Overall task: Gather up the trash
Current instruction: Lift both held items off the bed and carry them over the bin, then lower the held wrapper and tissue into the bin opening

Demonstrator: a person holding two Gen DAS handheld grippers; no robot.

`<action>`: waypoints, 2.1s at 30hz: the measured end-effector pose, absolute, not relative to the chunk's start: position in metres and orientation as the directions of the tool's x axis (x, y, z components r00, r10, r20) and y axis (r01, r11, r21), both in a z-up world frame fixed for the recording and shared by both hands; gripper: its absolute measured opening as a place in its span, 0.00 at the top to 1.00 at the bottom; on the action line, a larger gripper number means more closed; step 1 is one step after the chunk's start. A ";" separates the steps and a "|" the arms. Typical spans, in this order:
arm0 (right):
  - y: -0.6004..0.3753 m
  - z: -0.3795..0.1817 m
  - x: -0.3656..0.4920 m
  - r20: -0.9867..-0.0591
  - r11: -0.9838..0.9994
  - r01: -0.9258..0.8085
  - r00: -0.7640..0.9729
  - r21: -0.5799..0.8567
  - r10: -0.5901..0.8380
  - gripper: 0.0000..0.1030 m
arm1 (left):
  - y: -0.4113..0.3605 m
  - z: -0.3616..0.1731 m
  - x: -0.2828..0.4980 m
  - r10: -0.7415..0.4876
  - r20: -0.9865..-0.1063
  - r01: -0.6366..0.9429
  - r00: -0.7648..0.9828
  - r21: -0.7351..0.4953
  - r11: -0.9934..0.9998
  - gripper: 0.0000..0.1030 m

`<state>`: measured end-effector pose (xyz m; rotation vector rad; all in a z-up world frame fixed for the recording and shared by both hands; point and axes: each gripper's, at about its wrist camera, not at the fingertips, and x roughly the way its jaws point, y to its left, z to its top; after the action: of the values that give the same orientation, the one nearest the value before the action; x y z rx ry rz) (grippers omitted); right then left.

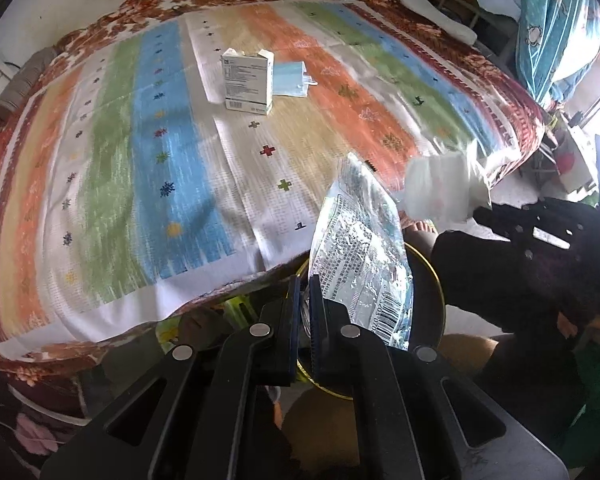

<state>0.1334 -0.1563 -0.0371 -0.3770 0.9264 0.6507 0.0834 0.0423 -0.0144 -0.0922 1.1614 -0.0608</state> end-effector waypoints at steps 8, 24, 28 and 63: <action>-0.155 -0.047 0.106 -0.839 0.724 -0.690 0.401 -0.012 0.369 0.96 | 0.025 -0.019 0.080 -0.106 -0.926 0.038 0.363 -0.099 0.994 0.96; -0.148 -0.083 0.071 -0.895 0.683 -0.730 0.300 0.007 0.329 0.95 | -0.010 -0.068 0.080 -0.038 -0.981 0.116 0.189 -0.016 0.993 0.96; -0.144 -0.092 0.071 -0.906 0.684 -0.729 0.288 0.002 0.310 0.95 | -0.014 -0.079 0.082 -0.017 -0.988 0.131 0.156 0.004 0.991 0.96; -0.136 -0.173 0.120 -0.961 0.822 -0.530 0.050 0.206 0.273 0.68 | -0.021 -0.147 0.130 0.048 -0.999 0.075 -0.022 0.047 0.996 0.67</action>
<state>0.1200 -0.1356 -0.1729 -0.2265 1.3939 0.6193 0.1301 -0.0210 -0.1469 0.0960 1.5938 -0.0211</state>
